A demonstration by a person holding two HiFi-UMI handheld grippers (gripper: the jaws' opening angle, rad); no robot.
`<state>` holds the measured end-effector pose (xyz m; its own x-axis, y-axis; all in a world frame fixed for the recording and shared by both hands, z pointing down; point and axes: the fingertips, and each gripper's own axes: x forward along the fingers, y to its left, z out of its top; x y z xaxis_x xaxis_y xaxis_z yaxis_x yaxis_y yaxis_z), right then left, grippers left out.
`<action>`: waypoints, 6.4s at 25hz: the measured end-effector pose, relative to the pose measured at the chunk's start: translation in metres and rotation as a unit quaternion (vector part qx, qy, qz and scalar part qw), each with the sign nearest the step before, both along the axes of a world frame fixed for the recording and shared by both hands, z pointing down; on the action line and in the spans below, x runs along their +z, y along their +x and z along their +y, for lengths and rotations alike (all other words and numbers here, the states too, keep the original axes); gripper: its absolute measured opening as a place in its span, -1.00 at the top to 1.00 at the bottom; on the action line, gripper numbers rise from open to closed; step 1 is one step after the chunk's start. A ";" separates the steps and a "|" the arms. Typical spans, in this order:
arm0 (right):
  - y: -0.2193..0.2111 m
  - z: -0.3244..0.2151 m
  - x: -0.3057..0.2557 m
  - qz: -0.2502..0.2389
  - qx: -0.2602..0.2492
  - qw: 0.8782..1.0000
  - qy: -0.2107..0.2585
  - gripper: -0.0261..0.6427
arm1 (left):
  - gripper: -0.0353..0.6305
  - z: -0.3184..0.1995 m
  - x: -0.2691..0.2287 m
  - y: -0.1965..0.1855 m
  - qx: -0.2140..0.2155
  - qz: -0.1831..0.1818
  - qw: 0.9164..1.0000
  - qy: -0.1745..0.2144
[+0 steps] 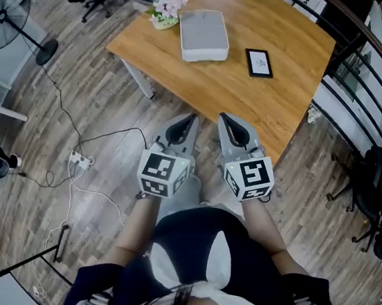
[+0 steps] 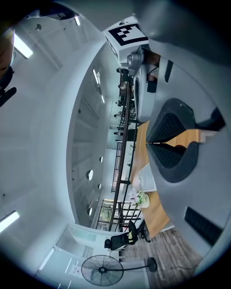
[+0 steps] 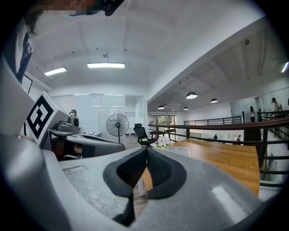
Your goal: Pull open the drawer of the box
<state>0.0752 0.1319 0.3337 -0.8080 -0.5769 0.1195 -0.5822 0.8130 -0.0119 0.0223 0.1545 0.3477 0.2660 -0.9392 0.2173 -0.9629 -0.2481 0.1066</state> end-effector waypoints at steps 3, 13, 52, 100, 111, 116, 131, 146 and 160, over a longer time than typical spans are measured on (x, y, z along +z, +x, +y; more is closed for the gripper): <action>-0.019 -0.025 -0.005 0.001 0.008 1.000 0.001 0.92 | 0.83 -0.025 -0.005 -0.023 0.003 0.004 1.000 0.003; -0.064 -0.099 -0.003 -0.008 0.032 0.999 -0.022 0.76 | 0.83 -0.098 -0.010 -0.074 0.028 0.001 1.000 0.009; -0.114 -0.262 0.075 -0.078 0.086 0.975 -0.188 0.41 | 0.83 -0.246 0.050 -0.143 0.068 0.006 0.996 -0.053; -0.149 -0.332 0.258 -0.173 0.097 0.858 -0.473 0.22 | 0.83 -0.319 0.147 -0.175 0.099 -0.007 0.977 -0.188; -0.150 -0.342 0.271 -0.232 0.095 0.826 -0.504 0.21 | 0.83 -0.314 0.158 -0.169 0.113 -0.007 0.972 -0.204; -0.152 -0.345 0.275 -0.259 0.084 0.811 -0.517 0.21 | 0.83 -0.313 0.160 -0.167 0.117 -0.009 0.973 -0.201; -0.154 -0.341 0.277 -0.327 0.069 0.770 -0.543 0.39 | 0.83 -0.305 0.167 -0.164 0.114 -0.006 0.972 -0.206; -0.152 -0.336 0.280 -0.331 0.081 0.753 -0.563 0.42 | 0.83 -0.300 0.165 -0.164 0.108 0.000 0.972 -0.208; -0.146 -0.329 0.279 -0.329 0.086 0.749 -0.569 0.44 | 0.83 -0.298 0.159 -0.162 0.106 -0.001 0.974 -0.201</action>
